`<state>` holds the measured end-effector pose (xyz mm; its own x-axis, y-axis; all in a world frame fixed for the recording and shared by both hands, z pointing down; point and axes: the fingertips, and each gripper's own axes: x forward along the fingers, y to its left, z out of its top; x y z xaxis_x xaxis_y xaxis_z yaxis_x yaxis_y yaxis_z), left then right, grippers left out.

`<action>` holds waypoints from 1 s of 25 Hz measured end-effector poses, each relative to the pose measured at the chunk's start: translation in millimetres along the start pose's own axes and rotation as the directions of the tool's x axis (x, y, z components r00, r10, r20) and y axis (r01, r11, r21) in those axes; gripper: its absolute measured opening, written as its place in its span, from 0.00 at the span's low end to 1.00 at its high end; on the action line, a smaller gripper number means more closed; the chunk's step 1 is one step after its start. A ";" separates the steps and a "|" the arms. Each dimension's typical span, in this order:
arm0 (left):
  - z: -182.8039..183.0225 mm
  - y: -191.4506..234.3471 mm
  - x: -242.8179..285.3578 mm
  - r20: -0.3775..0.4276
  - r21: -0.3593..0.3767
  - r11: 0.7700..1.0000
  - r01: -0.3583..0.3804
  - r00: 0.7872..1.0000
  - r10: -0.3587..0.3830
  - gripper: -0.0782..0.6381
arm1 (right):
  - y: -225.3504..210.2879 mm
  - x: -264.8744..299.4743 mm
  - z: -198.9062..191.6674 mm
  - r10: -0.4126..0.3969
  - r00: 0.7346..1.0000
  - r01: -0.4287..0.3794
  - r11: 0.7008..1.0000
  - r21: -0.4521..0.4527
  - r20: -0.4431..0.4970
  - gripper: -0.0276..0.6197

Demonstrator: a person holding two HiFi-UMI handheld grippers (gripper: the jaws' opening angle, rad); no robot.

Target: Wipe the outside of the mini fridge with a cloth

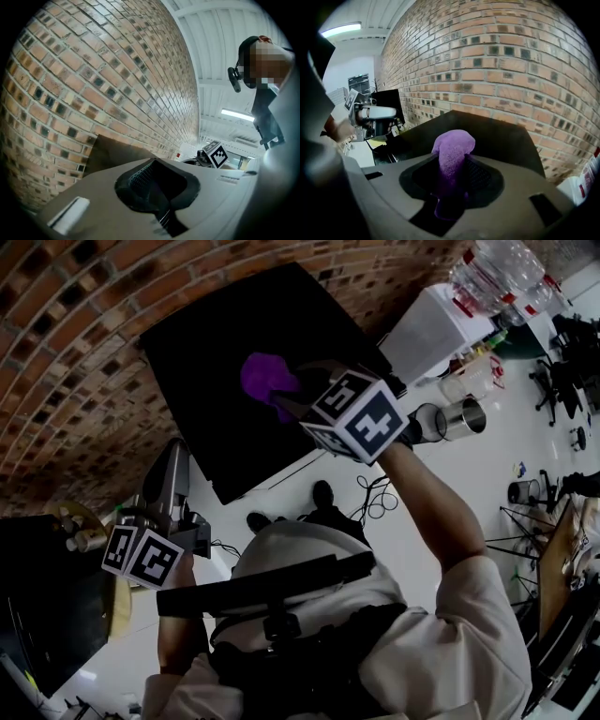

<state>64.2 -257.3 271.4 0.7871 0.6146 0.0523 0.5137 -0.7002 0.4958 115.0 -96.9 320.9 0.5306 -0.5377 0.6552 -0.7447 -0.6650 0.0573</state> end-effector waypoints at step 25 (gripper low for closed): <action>-1.7 -29.8 25.0 0.002 0.024 0.999 0.027 1.000 -0.027 0.12 | -126.8 -75.7 -59.5 -0.276 0.958 0.280 0.960 0.032 -0.081 0.26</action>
<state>68.0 -220.4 259.4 0.7737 0.6325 0.0369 0.5428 -0.6918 0.4762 145.2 59.0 308.8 0.6809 -0.2891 0.6729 -0.5531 -0.8052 0.2138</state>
